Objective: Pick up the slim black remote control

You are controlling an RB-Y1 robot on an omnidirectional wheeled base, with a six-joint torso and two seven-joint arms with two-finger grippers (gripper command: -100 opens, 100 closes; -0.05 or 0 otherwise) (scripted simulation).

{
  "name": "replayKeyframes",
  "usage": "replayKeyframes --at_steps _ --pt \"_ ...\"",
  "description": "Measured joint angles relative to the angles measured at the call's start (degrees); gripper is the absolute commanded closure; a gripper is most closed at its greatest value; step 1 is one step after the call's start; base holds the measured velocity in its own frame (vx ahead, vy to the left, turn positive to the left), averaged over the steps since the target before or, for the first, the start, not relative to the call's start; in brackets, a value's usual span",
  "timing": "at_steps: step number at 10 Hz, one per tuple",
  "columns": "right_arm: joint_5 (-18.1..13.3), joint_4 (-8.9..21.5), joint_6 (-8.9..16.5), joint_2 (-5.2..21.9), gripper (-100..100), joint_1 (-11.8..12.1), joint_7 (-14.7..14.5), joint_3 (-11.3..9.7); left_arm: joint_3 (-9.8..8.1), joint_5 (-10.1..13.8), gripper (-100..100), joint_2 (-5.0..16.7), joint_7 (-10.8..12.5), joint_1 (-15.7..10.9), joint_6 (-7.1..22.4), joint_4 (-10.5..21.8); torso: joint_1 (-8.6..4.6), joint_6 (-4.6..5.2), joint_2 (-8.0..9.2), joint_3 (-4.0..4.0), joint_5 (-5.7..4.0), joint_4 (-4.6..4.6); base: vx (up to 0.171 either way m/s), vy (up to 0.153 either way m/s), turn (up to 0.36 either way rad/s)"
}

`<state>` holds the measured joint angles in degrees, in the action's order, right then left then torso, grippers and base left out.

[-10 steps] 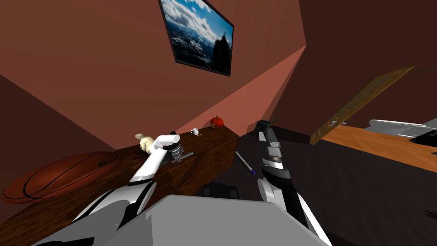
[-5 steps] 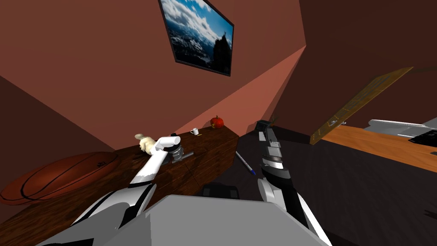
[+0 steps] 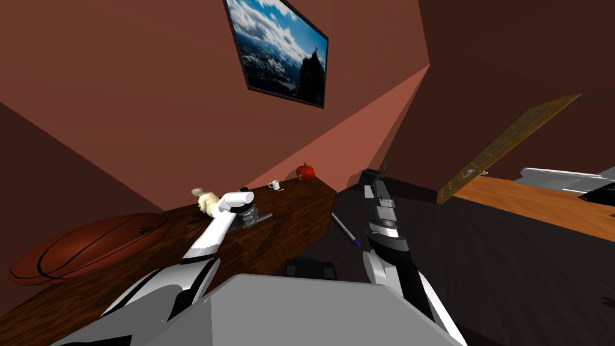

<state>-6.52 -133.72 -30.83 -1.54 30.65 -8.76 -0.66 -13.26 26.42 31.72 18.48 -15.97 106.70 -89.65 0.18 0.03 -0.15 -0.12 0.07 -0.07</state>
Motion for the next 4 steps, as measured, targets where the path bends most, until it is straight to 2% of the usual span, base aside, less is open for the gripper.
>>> replayKeyframes --at_steps 3,4 --pt "0.00 0.00 0.00 0.00 0 0.00 0.00 0.00 -0.50 0.85 100 0.97 0.54 -1.35 2.86 -1.44 -0.06 0.01 0.04 0.03 -0.04 0.03 -0.002 -0.004 0.001" --pt "0.00 0.00 0.00 0.00 0 0.00 0.00 0.00 -0.52 0.88 0 1.01 0.57 -1.41 3.05 -1.49 -0.04 0.00 0.03 0.02 -0.02 0.01 0.000 0.000 0.000"
